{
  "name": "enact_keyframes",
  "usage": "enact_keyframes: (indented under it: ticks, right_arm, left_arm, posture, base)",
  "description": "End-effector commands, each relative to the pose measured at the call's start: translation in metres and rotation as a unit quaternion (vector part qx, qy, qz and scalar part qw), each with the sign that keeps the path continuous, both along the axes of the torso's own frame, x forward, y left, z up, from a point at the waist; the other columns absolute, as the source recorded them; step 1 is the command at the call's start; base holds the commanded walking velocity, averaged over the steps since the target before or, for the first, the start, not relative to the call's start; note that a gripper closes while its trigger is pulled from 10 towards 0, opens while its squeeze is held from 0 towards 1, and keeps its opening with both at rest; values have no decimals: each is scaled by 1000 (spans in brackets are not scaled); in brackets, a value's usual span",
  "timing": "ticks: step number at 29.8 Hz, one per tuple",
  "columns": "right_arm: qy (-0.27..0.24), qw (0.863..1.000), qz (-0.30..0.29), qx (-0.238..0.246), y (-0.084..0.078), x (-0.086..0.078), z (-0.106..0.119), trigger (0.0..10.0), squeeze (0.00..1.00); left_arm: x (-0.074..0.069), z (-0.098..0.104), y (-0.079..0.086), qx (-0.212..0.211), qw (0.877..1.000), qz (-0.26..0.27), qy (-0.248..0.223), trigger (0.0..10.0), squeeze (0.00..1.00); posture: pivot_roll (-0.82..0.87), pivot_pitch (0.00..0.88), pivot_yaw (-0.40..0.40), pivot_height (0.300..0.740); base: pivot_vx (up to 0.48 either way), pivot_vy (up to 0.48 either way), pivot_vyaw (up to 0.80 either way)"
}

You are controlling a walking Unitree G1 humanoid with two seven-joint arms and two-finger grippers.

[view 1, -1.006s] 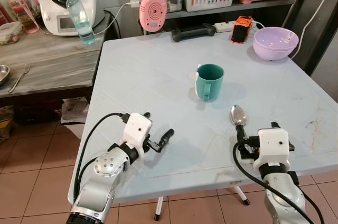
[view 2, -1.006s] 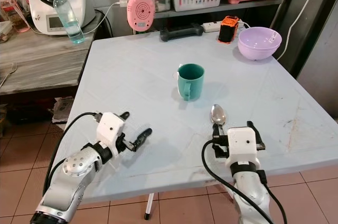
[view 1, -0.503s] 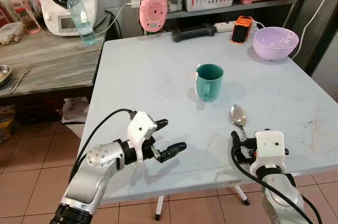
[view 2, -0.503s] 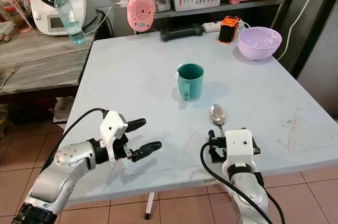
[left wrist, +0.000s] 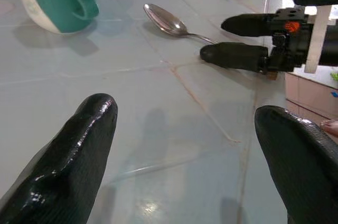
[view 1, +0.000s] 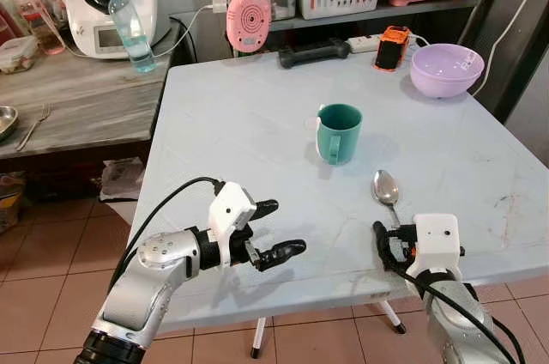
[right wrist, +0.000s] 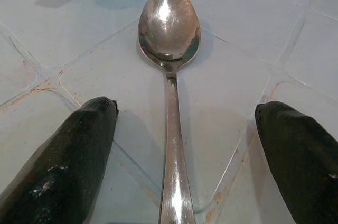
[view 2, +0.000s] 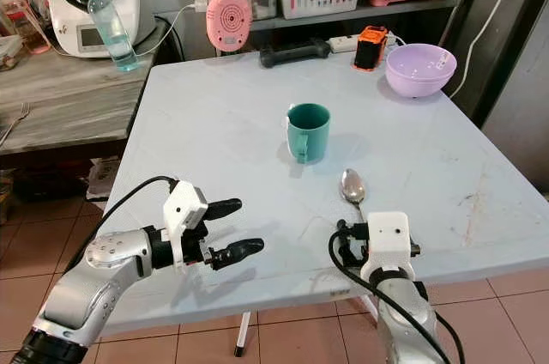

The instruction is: Setting the table

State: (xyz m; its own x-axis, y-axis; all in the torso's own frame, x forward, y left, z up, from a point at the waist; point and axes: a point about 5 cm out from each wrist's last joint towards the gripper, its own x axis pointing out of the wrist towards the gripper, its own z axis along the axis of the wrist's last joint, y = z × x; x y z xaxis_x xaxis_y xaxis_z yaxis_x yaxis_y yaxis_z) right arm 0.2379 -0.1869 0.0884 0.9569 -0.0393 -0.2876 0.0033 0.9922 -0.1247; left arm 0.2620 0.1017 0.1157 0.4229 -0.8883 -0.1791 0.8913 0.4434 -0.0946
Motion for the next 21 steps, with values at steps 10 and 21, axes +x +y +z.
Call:
enact_keyframes:
  ticks: [10,21]
  right_arm:
    - [27,999,28,19,3,11,-6,0,0]
    - [39,998,40,33,11,9,-12,0,0]
  left_arm:
    - [-3,2,1,5,1000,-3,1,10000,0]
    - [-1,3,2,2,1000,9,-4,10000,0]
  posture:
    - [-92,38,85,740]
    - [-89,40,85,740]
  base:
    - [0,0,0]
    - [0,0,0]
